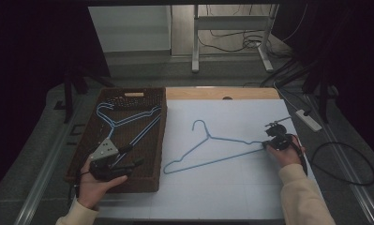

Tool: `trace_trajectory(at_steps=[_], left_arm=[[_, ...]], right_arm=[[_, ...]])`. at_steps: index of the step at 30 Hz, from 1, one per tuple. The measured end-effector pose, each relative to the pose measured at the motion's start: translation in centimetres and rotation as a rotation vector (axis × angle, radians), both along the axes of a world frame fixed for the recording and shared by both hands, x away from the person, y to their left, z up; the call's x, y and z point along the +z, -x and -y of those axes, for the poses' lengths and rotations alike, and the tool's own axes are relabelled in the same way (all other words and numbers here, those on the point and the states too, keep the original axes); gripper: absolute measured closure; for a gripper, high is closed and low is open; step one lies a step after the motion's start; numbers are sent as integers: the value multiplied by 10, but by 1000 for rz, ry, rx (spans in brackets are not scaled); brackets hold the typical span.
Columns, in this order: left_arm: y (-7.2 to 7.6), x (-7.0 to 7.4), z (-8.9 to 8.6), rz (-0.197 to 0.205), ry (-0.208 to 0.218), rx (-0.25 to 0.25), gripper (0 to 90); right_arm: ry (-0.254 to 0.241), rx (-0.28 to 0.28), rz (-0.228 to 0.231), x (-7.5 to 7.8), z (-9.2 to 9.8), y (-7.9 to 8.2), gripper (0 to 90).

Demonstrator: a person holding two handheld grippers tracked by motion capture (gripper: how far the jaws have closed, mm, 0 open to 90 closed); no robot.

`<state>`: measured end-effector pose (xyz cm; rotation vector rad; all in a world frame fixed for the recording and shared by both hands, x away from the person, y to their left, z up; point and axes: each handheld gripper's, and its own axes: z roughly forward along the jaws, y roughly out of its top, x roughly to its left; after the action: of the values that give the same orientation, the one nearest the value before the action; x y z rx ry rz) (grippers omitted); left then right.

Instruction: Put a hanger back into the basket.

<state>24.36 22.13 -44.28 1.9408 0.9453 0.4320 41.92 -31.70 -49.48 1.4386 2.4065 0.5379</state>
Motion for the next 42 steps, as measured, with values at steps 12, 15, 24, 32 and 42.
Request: trace_trajectory(at_steps=[12,15,24,32,42], left_arm=[[-1,0,3,-2,-1,-7,364],[-1,-1,4,-4,-3,-9,364],[-3,-2,4,-8,-5,-9,364],[-1,1,3,2,0,-7,364],[2,5,2,18,8,-9,364]], right_arm=[[38,-49,-53,4,25,66,900],[28,-39,-62,5,26,84,900],[-10,2,-100,5,25,112,900],[-22,61,-64,14,6,105,900],[-75,297,17,25,-89,69,900]])
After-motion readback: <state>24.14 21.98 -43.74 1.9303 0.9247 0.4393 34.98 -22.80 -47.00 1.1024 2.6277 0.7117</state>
